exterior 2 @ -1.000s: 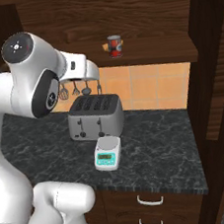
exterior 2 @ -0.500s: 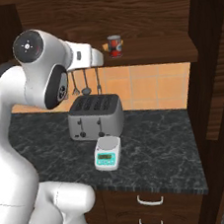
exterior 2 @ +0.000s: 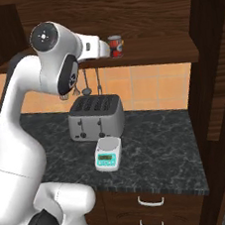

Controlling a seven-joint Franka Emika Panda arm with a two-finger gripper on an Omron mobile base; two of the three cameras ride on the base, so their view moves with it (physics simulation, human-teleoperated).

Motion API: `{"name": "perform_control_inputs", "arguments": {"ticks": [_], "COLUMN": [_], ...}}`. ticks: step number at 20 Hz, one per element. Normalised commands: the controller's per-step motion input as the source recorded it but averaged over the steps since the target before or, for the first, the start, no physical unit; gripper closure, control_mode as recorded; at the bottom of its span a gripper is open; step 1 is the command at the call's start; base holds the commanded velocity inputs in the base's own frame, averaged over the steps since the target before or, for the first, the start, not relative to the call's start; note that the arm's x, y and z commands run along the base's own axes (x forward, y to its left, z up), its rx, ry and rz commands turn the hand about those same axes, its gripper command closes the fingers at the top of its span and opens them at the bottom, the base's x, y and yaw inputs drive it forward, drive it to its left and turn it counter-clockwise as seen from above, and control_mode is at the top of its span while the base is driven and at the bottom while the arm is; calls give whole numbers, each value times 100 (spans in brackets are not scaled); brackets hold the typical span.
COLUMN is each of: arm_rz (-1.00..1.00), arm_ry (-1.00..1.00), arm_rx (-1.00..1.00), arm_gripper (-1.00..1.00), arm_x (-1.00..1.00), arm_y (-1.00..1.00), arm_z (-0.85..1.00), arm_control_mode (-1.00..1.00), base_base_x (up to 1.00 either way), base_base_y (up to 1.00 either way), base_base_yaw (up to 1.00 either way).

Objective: Pick the canned food and place it on the digital scale for weighing, and close the cabinet.

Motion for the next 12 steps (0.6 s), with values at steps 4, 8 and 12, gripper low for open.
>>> {"name": "perform_control_inputs", "arguments": {"ticks": [4, 8, 12], "arm_rz": [0, 0, 0], "arm_ry": [-1, -10, -8], "arm_rx": [0, 0, 0], "arm_gripper": [-100, -100, -100], "arm_x": [43, 48, 48], "arm_y": [-27, -18, -16], "arm_z": [1, 18, 23], "arm_control_mode": [-100, -100, -100], "base_base_x": [0, 0, 0], "base_base_y": [0, 0, 0], "base_base_yaw": [0, 0, 0]}}
